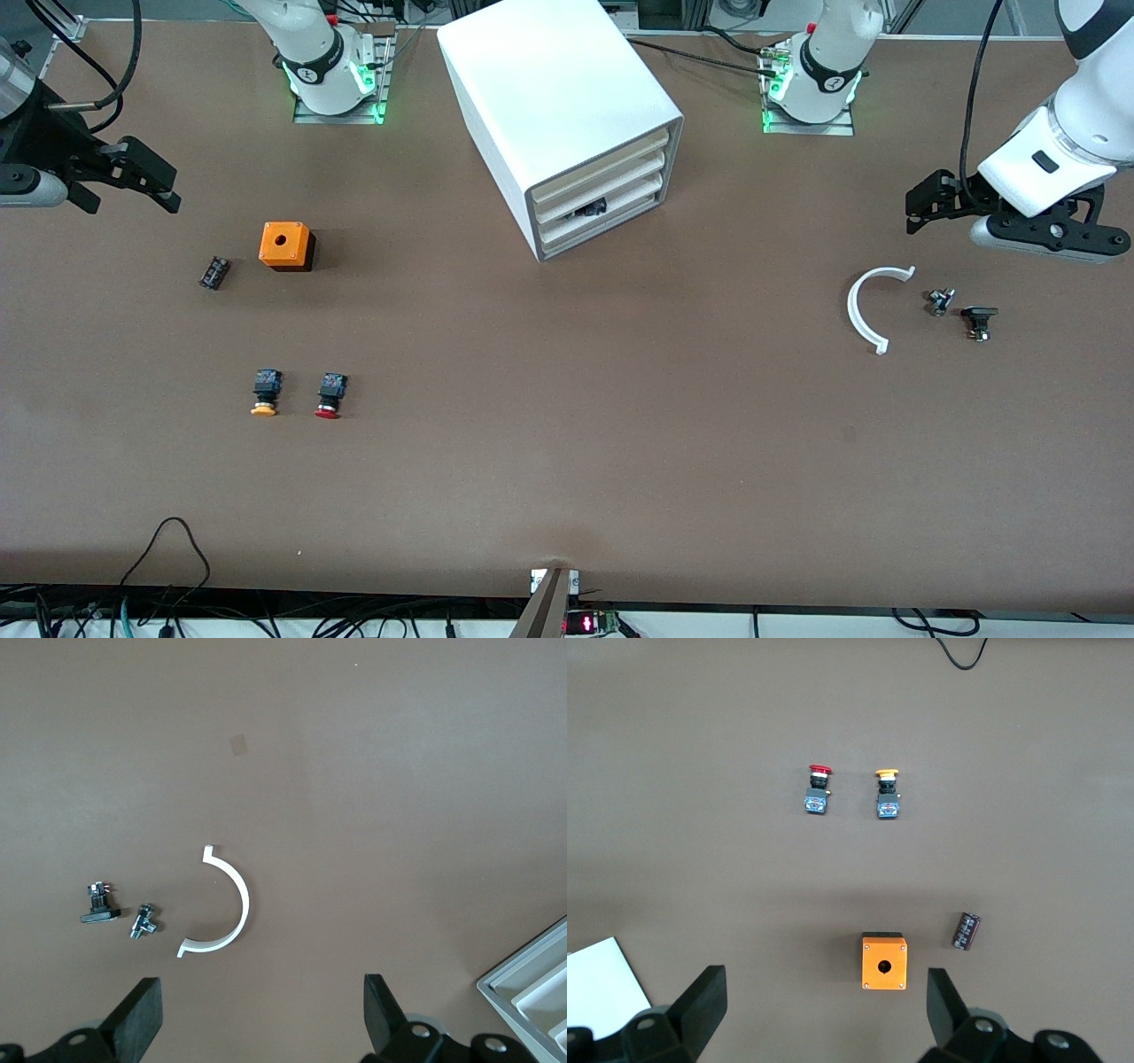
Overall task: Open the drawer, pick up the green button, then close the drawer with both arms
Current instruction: 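Move the left gripper toward the cabinet drawer while the right gripper advances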
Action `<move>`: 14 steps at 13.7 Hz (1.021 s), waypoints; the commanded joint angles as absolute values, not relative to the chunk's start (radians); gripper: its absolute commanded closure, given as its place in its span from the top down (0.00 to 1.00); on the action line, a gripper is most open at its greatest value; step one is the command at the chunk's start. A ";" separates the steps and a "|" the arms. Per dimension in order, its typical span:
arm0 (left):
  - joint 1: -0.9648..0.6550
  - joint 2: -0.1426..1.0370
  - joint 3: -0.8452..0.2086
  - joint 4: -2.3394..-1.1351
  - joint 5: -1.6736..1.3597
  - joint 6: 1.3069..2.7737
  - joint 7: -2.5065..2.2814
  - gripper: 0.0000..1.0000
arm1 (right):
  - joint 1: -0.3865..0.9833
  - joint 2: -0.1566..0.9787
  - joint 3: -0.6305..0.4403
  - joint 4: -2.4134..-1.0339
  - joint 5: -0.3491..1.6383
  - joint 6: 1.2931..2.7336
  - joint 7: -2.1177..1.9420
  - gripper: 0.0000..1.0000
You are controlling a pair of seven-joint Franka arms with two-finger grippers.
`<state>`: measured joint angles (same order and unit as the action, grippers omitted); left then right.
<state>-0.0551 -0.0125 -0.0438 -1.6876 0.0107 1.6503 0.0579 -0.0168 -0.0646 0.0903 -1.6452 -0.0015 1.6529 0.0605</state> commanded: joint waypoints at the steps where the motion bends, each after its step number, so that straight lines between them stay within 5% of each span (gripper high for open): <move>1: -0.058 -0.006 -0.048 -1.672 0.034 1.649 0.041 1.00 | -0.020 -0.055 0.089 -1.617 0.002 1.629 0.058 1.00; 10: -0.066 -0.005 -0.046 -1.672 0.021 1.647 0.041 1.00 | -0.018 -0.009 0.091 -1.635 0.000 1.588 0.055 1.00; 14: -0.066 0.011 -0.046 -1.677 0.002 1.594 0.057 1.00 | -0.023 0.095 0.087 -1.643 0.011 1.603 0.058 1.00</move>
<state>-0.0621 -0.0034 -0.0449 -1.6878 0.0126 1.6386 0.0557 -0.0170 0.0342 0.0893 -1.6524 -0.0014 1.6043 0.0607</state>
